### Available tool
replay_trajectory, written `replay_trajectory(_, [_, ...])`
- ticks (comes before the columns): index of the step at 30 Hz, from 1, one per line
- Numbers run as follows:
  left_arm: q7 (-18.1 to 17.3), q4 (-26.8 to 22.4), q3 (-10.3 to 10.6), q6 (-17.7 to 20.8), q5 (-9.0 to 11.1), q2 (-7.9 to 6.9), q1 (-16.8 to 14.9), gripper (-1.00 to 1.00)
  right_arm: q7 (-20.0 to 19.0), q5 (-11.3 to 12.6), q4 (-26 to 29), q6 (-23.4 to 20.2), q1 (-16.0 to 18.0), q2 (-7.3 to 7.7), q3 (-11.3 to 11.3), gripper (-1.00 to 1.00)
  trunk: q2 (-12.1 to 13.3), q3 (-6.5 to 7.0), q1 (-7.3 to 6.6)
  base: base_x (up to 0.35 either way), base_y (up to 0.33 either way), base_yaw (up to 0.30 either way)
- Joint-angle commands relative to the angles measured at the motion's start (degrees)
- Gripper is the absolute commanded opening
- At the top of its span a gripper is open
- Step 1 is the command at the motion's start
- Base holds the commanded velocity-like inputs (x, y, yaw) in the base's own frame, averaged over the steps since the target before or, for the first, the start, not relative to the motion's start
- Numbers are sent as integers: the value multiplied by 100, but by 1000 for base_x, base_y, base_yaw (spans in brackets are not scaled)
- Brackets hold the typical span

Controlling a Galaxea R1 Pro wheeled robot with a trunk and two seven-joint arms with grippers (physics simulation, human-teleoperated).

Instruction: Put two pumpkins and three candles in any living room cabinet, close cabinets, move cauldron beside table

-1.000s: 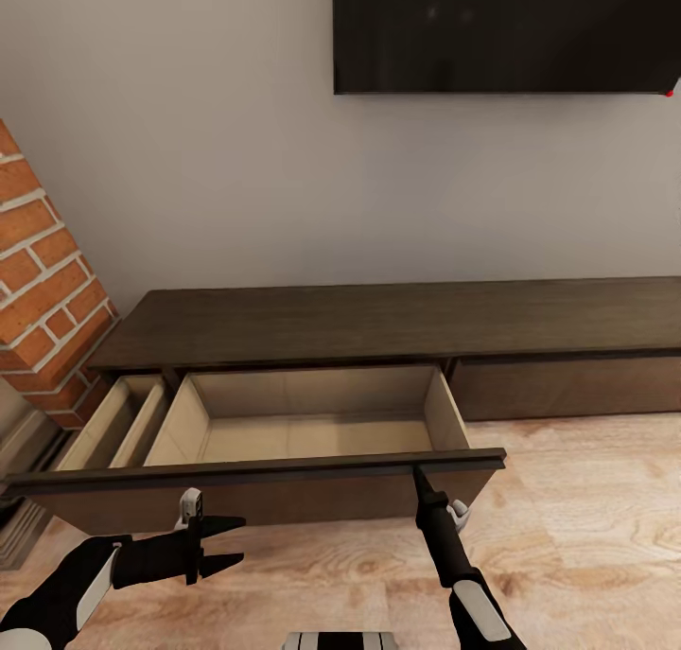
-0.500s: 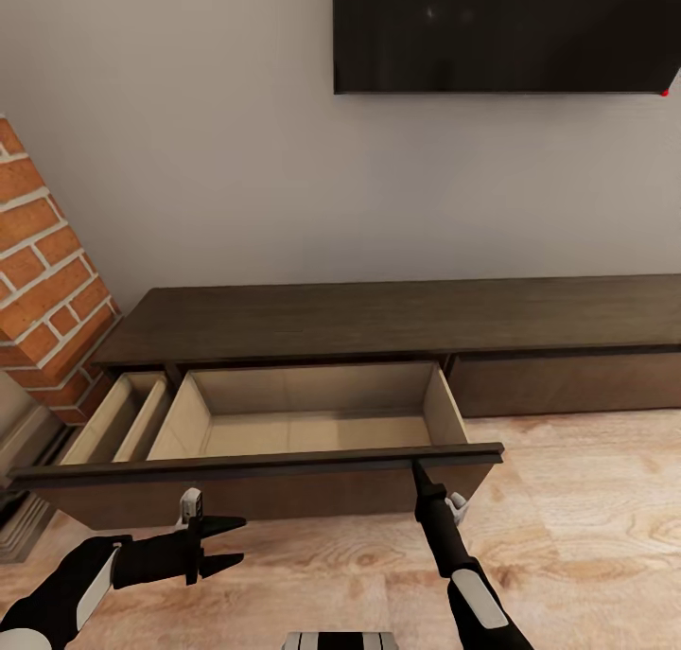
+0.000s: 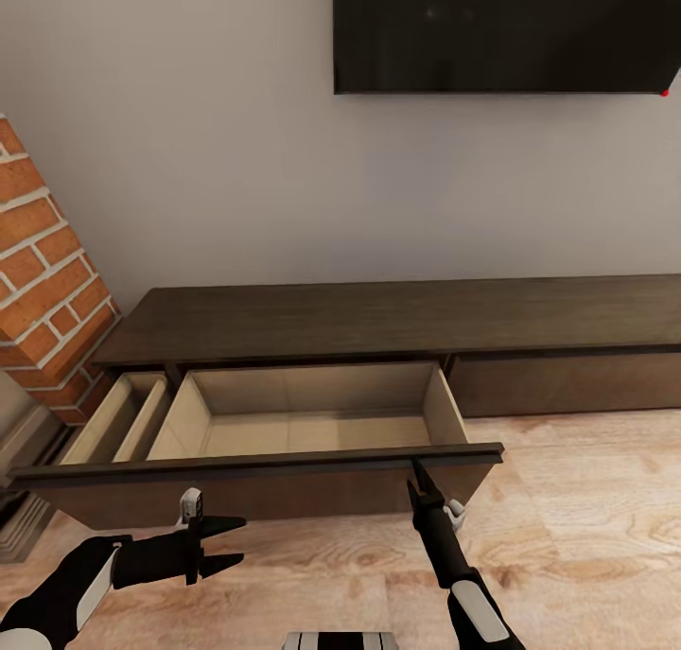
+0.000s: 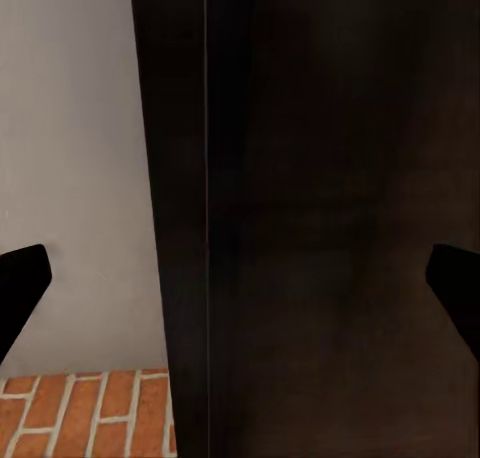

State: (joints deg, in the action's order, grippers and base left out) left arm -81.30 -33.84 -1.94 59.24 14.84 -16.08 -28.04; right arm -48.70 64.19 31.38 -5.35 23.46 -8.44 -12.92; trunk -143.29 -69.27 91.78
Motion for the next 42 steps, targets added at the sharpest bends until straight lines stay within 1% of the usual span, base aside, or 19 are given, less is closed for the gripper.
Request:
replay_trajectory(1, [0, 2, -1, 0, -3, 0, 0, 100, 1, 2, 0, -1, 0, 0, 0, 100, 0, 0, 0, 0, 0, 0])
replay_trajectory(8, [0, 1, -5, 0, -7, 0, 0, 100, 6, 3, 0, -1, -1, 0, -3, 100, 0, 0, 0, -3, 0, 0])
replay_trajectory(14, [0, 4, -1, 0, -7, 0, 0, 100, 41, -8, 2, -56, 0, 29, 6, 100, 0, 0, 0, -144, 0, 0])
replay_trajectory(16, [5, 3, 0, -3, -7, 0, 0, 100, 53, -16, 6, -210, 0, 41, 8, 100, 0, 0, 0, -168, 0, 0])
replay_trajectory(19, [6, 4, -7, -7, -6, 0, 0, 100, 145, -41, 12, -570, 5, 57, 8, 100, 0, 0, 0, -68, 0, 0])
replay_trajectory(23, [3, 6, -33, 1, 23, 0, 0, 100, 418, -52, 16, -1066, 15, 85, 10, 100, 0, 0, 0, -21, 0, 0])
replay_trajectory(24, [3, 5, -45, 10, 31, 0, 0, 100, 537, -54, 17, -1212, 19, 105, 10, 100, 0, 0, 0, -8, 0, 0])
replay_trajectory(27, [2, 6, -60, 25, 44, 0, 0, 100, 765, -41, 17, -1481, 24, 175, 4, 100, 4, 66, -8, -5, 0, 0])
replay_trajectory(28, [1, 7, -63, 29, 47, 0, 0, 100, 864, -32, 17, -1616, 25, 217, 3, 100, 5, 89, -10, -2, 0, 0])
replay_trajectory(30, [1, 8, -62, 38, 50, 0, 0, 100, 1032, -11, 16, -1933, 26, 333, -3, 100, 86, 125, -54, -1, 0, 0])
replay_trajectory(31, [2, 8, -55, 39, 49, 0, 0, 100, 1066, -6, 14, -2028, 26, 367, -6, 100, 126, 142, -76, 0, 0, 0])
replay_trajectory(33, [1, 22, -30, 42, 47, 0, 0, 100, 1212, 4, 11, -2465, 27, 491, -25, 100, 206, 178, -120, 0, 0, 0])
replay_trajectory(35, [2, 57, -26, 43, 43, 0, 0, 100, 1315, 6, 12, -2659, 27, 536, -40, 100, 286, 214, -164, 0, 0, 0])
replay_trajectory(36, [5, 105, -22, 43, 35, 0, 0, 100, 1476, 13, 16, -2870, 25, 606, -63, 100, 326, 232, -186, 0, 0, 0])
replay_trajectory(37, [8, 116, -21, 43, 28, 0, 0, 100, 1522, 15, 16, -2931, 17, 642, -71, 100, 366, 250, -208, 0, 0, 0])
replay_trajectory(38, [31, 136, -13, 44, 10, 6, -3, 100, 1616, 25, 20, -3148, -19, 807, -92, 100, 406, 268, -230, 0, 0, 0])
replay_trajectory(39, [42, 141, -9, 44, 5, 8, -2, 100, 1636, 24, 20, -3235, -27, 877, -97, 100, 447, 286, -252, 0, 0, 0])
replay_trajectory(42, [103, 153, 10, 33, -43, 15, -7, 100, 1691, 10, -51, -3787, -46, 1372, -110, 100, 567, 340, -318, 0, 0, 0])
